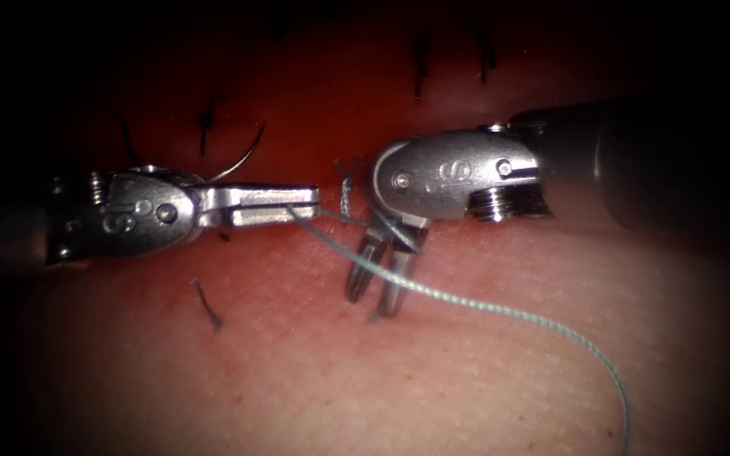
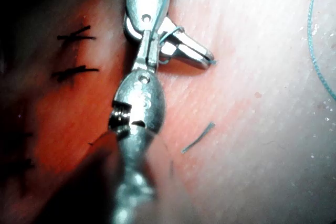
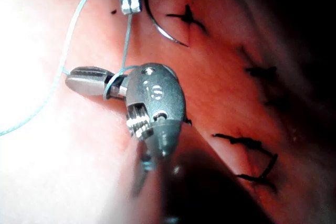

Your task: Wound Closure

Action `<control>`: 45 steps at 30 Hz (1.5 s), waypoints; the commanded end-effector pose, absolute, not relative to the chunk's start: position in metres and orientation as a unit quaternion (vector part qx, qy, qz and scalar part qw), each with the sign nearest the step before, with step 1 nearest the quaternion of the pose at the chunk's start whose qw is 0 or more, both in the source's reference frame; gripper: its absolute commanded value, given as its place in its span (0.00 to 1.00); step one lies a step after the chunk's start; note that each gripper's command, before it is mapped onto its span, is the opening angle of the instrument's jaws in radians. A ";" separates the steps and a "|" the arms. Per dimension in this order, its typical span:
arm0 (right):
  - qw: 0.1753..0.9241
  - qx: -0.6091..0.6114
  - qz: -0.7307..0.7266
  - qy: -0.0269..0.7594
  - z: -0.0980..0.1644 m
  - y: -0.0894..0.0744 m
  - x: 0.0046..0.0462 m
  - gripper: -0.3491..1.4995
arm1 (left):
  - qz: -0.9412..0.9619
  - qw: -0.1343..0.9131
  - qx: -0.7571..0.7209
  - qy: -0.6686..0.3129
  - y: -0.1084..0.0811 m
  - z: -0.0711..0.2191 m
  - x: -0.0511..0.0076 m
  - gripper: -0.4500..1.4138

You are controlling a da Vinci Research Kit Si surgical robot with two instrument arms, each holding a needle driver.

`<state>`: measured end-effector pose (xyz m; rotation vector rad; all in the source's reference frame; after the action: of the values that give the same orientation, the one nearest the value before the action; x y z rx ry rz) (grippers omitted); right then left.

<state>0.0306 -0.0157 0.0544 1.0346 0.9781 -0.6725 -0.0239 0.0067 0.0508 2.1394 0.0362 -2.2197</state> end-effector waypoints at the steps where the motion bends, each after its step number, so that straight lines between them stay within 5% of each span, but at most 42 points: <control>1: 0.705 0.464 -0.308 0.438 0.055 -0.015 0.0314 0.00 | -0.719 0.031 0.694 0.011 0.007 0.051 -0.0244 0.00; 17: 0.697 0.437 -0.209 0.528 0.054 -0.008 0.0296 0.00 | -0.734 0.053 0.676 0.036 -0.001 0.049 -0.0244 0.00; 45: 0.732 0.394 -0.150 0.536 0.059 -0.002 0.0269 0.00 | -0.731 0.072 0.675 0.069 -0.011 0.043 -0.0255 0.00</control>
<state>0.0261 -0.0028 0.0584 0.8677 1.1783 -0.3256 -0.0249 -0.0112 0.0423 2.0297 0.2085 -2.1976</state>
